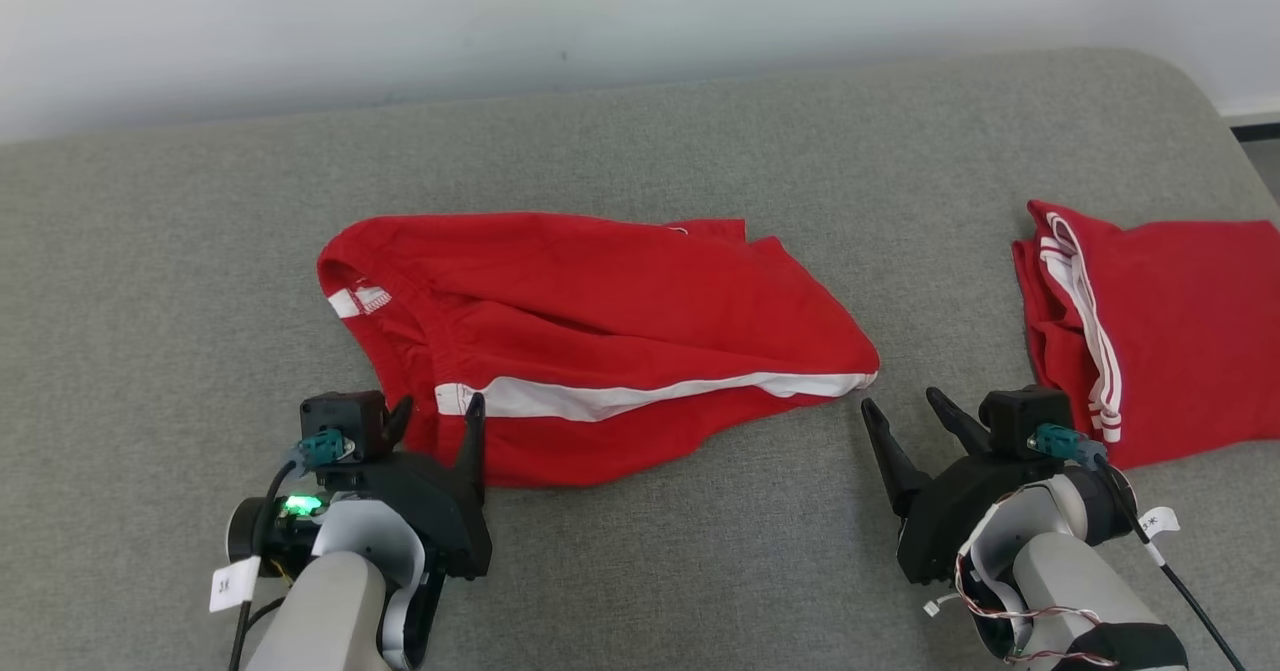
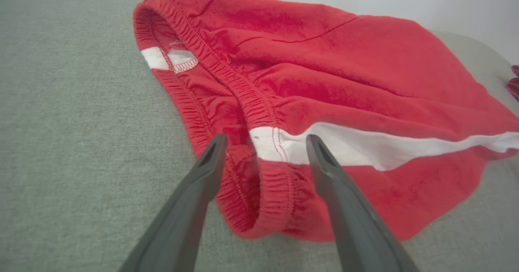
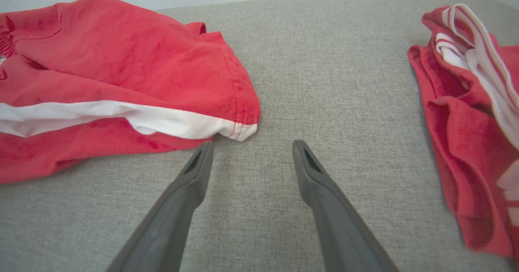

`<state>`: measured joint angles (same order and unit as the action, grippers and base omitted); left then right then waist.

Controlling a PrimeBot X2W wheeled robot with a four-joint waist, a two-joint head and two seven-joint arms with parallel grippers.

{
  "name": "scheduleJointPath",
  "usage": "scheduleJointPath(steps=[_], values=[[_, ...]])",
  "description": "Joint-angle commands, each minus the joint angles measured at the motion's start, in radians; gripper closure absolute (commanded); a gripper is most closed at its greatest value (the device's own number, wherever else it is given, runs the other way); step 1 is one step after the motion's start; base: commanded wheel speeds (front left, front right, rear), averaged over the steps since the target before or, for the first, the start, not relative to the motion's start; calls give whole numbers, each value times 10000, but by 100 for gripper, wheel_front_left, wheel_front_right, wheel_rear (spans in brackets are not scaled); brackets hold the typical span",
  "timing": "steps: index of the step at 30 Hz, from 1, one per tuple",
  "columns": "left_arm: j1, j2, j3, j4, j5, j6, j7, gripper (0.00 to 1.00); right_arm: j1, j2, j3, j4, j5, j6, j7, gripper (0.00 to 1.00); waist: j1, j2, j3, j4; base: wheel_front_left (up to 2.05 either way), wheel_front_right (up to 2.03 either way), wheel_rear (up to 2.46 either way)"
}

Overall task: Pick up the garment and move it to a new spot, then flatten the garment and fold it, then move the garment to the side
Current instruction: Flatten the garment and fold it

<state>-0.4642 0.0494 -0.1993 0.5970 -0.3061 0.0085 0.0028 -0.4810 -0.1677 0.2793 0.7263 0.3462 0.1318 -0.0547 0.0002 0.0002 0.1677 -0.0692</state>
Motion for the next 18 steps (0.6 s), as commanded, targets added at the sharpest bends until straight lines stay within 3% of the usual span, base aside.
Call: scheduleJointPath(steps=[1,17,18], values=[[-206,40,-9,165,29,71,48,0,-139,-24,106,164,115,-26,-158,0,-2,-2,133,-103,0,0,0],[-705,37,-36,1155,-512,-239,247,0,-695,-132,794,1204,779,-26,-988,0,-2,-2,143,-199,0,0,0],[-797,36,-22,1285,-596,-244,285,6,-783,-145,902,1267,878,-26,-1068,0,-2,-2,184,-223,0,0,0]])
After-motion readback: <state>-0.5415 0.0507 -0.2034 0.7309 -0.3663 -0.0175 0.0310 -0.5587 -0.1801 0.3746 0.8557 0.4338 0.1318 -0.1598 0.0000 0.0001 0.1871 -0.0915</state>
